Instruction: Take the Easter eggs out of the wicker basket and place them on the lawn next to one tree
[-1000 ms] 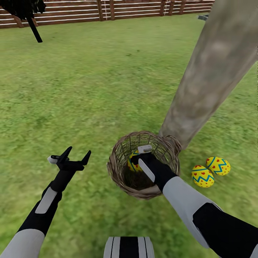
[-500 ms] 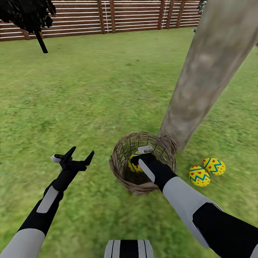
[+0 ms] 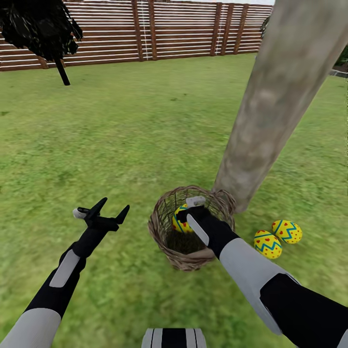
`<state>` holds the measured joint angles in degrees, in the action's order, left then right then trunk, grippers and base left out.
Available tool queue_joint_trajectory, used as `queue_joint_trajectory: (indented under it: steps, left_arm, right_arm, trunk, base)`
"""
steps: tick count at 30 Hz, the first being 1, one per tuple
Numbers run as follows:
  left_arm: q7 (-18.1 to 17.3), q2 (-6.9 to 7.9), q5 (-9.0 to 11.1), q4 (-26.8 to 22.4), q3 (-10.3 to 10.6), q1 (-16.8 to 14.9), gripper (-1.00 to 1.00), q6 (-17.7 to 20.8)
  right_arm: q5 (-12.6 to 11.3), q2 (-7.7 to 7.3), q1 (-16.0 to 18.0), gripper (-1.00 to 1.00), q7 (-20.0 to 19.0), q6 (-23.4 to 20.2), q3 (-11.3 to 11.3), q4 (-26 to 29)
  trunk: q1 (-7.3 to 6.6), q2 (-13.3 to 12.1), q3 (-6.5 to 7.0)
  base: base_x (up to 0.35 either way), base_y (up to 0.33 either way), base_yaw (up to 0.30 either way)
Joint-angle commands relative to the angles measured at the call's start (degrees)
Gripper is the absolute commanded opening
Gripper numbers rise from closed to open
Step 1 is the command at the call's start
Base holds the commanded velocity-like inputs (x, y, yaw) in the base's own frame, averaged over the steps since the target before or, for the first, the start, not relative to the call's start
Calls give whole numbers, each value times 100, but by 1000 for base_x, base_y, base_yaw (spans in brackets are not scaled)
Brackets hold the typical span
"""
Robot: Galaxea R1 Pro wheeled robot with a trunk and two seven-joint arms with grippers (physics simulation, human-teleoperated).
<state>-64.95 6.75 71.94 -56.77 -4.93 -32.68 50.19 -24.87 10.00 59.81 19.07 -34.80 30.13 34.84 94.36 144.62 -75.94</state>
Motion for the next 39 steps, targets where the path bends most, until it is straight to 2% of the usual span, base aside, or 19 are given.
queue_joint_trajectory:
  steps: [1,9,14,20,22,23,25,28,32,39]
  left_arm:
    - [0,2,27,-1,7,-1,100,35]
    - [0,2,30,-1,3,-1,100,35]
    - [-163,165,194,16,-160,160,100,201]
    - [-356,360,398,18,-355,352,100,211]
    - [-404,425,467,-22,-420,403,100,219]
    - [-404,539,863,-49,-580,403,100,219]
    - [-394,530,855,-51,-571,403,100,226]
    - [-367,544,831,-58,-547,403,100,243]
    - [-355,556,821,-63,-553,402,100,246]
    - [-216,535,821,-70,-542,400,100,246]
  right_arm:
    - [-53,0,5,-100,53,-114,16,17]
    - [-53,-49,5,-100,53,-202,11,32]
    - [-8,0,141,-100,77,-310,172,189]
    - [4,0,119,-100,72,-335,169,190]
    - [-23,0,119,-100,71,-346,169,190]
    - [-37,0,119,-100,72,-359,169,190]
    - [-45,0,119,-100,71,-591,162,221]
    - [-57,-5,119,-100,71,-712,167,227]
    - [-31,-34,119,-100,71,-1223,160,241]
    - [-23,-64,116,-100,60,-1214,145,255]
  trunk:
    - [-3,0,19]
    - [-24,-11,196]
    - [-24,-11,195]
    - [-24,-11,195]
    - [-29,-14,239]
    - [-32,-15,262]
    - [-37,-18,306]
    - [-45,-22,372]
    - [-55,-27,461]
    - [-73,-36,616]
  base:
    - [0,0,0]
    - [0,0,0]
    - [0,0,0]
    - [0,0,0]
    - [0,0,0]
    - [0,0,0]
    - [0,0,0]
    - [0,0,0]
    - [-99,0,0]
    - [-225,0,0]
